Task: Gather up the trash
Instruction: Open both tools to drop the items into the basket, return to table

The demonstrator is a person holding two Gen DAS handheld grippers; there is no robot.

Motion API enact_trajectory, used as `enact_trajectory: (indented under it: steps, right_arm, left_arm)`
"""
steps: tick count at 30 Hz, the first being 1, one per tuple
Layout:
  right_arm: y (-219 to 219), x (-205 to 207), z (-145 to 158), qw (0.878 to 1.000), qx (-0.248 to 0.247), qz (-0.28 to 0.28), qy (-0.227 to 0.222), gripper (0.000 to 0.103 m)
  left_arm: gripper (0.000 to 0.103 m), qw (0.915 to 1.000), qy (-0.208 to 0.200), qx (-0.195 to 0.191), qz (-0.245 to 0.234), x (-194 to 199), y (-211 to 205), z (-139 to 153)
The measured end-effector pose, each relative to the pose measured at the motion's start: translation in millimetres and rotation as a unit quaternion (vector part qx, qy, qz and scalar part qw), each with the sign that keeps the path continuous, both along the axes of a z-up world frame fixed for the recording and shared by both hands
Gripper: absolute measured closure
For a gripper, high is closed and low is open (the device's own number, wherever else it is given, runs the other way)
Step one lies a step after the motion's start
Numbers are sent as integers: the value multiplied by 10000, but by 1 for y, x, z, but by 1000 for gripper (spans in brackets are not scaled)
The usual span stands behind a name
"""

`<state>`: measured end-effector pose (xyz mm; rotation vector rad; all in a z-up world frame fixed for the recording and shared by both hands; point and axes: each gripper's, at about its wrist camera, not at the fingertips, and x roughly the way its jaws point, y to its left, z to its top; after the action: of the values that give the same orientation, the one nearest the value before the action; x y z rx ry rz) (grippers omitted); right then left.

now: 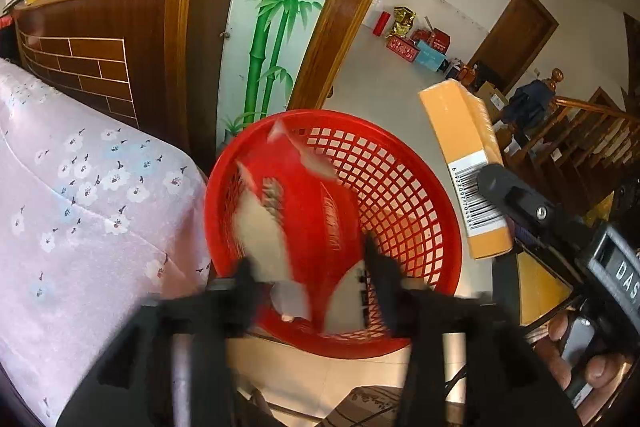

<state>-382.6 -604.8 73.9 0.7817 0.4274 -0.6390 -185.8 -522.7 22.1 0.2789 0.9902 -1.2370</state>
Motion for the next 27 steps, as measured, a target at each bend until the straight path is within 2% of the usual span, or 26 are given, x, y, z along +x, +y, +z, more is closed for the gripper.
enact_trajectory:
  steps: [2,4,6,9,13,16,22,27]
  right_arm:
    - [-2,0,-1,9999,77,25,-67,47]
    - [-3,-2,-2,9999,112,-42,-104,38]
    - [-1,-5,4,9998,69,-102,-138,38]
    - [7,-7,13,9996,-1,-19,-294,34]
    - [32,-2,34,9982,-278,227,-476,25]
    - [57,11,49,9954,-476,571,-606,20]
    - [113,53,73,9851,-945,1273,-669,15]
    - [154,90,80,9752,-1040,1815,-721,15]
  left_arm:
    - [45,9999,-90,-95,53,0,7,4]
    - [44,9998,-154,-116,110,0,17,9]
    - [43,9988,-360,-168,297,1,33,20]
    - [31,9938,-858,-196,673,0,66,41]
    - [26,9817,-1445,-253,1214,-1,122,73]
    - [19,9728,-1660,-280,1593,2,160,91]
    - [19,9518,-1864,-304,2418,21,239,113]
    - [19,9348,-1885,-282,2998,39,297,119]
